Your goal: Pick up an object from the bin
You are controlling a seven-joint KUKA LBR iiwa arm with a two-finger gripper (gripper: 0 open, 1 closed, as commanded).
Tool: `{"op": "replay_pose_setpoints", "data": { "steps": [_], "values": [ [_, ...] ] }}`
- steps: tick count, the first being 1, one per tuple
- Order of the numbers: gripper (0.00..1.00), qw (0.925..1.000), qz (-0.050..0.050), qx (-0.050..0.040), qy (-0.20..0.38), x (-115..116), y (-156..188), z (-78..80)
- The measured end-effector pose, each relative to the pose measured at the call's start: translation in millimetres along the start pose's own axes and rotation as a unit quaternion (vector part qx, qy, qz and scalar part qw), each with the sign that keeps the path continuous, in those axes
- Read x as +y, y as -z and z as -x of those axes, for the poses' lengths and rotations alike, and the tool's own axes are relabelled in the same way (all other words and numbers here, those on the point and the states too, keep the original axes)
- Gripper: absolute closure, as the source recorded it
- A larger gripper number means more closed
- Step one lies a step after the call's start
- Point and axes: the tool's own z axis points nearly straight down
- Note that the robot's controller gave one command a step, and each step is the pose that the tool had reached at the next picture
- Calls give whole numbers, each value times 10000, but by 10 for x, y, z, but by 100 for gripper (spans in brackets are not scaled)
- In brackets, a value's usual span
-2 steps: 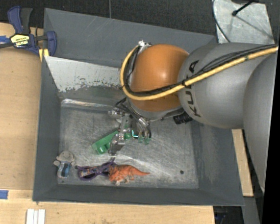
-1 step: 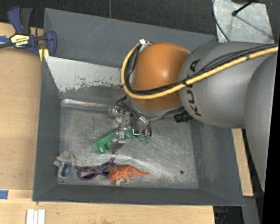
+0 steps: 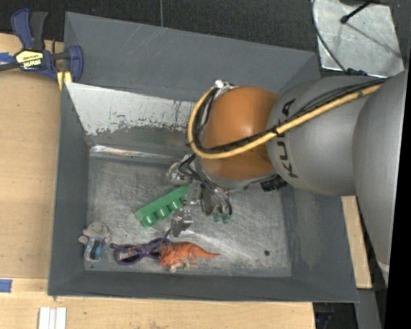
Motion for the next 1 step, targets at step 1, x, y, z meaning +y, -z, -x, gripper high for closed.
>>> {"op": "replay_pose_setpoints", "data": {
  "steps": [1],
  "values": [
    [100, 9952, 3, -39, -974, 37, -381, -302]
  ]
}}
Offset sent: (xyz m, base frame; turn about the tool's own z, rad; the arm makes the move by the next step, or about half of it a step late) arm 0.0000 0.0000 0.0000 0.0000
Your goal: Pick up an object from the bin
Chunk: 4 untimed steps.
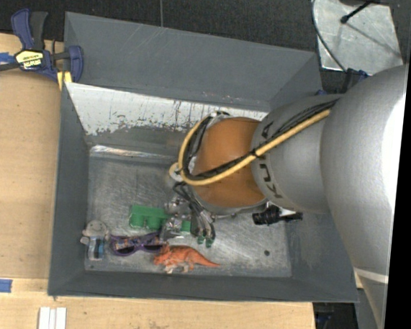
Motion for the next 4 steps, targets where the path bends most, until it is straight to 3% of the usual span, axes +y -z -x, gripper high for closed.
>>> {"op": "replay_pose_setpoints", "data": {
  "steps": [1, 2, 3, 4],
  "values": [
    [100, 10000, 0, 1, -2, 0, -1, 0],
    [100, 9999, -36, 114, 87, 5, 400, -97],
    [100, 9999, -30, 94, 19, 76, 1012, -206],
    [100, 9999, -26, 88, 45, 307, 1578, 69]
  ]
}}
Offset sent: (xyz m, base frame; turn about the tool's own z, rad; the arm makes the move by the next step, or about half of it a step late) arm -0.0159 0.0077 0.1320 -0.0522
